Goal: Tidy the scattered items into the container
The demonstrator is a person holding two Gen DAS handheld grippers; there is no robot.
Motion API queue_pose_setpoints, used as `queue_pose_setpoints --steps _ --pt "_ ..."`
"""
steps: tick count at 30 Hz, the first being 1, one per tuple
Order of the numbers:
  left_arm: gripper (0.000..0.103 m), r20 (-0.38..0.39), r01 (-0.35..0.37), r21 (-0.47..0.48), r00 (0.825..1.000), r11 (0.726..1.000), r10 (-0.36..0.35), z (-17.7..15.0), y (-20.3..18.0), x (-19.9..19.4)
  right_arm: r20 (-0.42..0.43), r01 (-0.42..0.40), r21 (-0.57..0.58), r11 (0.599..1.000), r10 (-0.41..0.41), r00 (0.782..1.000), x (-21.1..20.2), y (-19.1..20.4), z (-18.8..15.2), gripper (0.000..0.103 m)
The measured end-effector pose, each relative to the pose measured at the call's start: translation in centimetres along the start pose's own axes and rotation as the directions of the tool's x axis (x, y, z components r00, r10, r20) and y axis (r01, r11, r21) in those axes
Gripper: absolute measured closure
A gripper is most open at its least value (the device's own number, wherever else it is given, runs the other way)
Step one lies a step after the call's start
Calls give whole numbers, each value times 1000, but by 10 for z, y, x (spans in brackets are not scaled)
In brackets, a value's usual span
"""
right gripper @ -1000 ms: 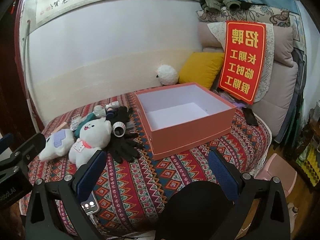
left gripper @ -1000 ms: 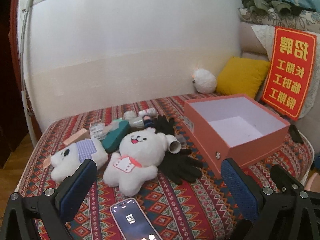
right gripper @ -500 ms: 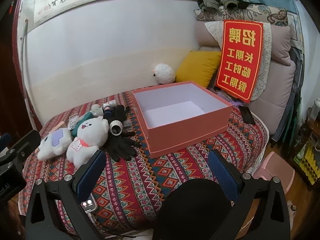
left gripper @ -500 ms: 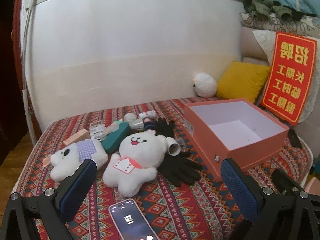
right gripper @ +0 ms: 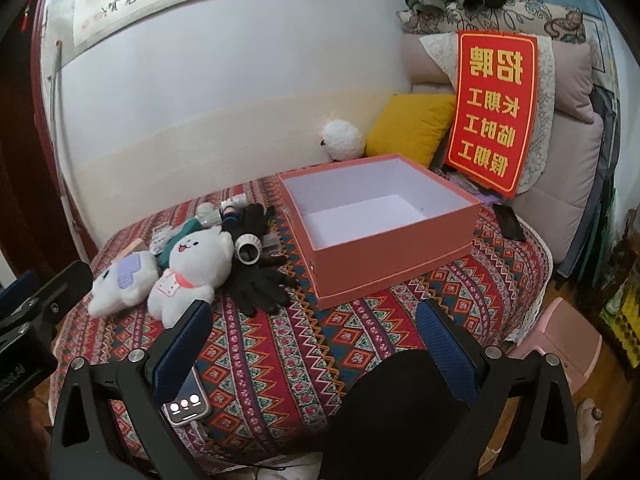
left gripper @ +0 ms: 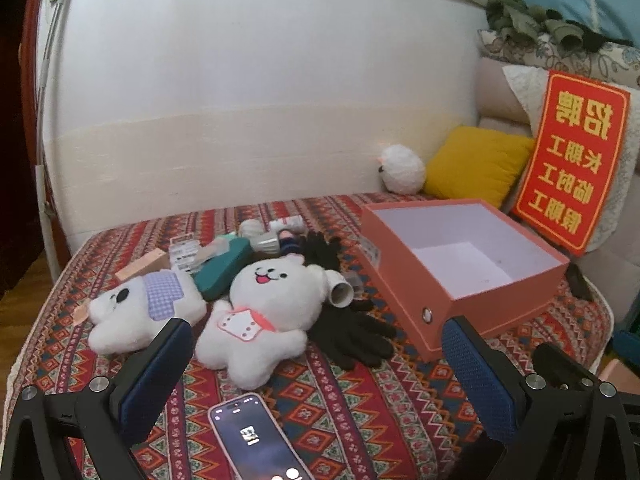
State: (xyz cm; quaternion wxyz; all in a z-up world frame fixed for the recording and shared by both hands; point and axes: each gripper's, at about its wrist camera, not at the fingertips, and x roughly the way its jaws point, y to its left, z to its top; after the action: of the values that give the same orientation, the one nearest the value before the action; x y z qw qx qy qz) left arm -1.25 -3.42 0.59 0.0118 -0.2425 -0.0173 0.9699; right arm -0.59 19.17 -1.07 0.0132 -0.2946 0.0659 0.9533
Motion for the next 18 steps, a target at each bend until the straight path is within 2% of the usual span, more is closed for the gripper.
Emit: queue_pose_setpoints --steps 14,18 --pt "1 -34 11 14 999 1000 -10 -6 -5 7 -18 73 -24 997 -74 997 6 -2 -4 0" --pt "1 -46 11 10 999 1000 -11 -8 -4 10 -22 55 -26 998 -56 998 7 -2 -5 0"
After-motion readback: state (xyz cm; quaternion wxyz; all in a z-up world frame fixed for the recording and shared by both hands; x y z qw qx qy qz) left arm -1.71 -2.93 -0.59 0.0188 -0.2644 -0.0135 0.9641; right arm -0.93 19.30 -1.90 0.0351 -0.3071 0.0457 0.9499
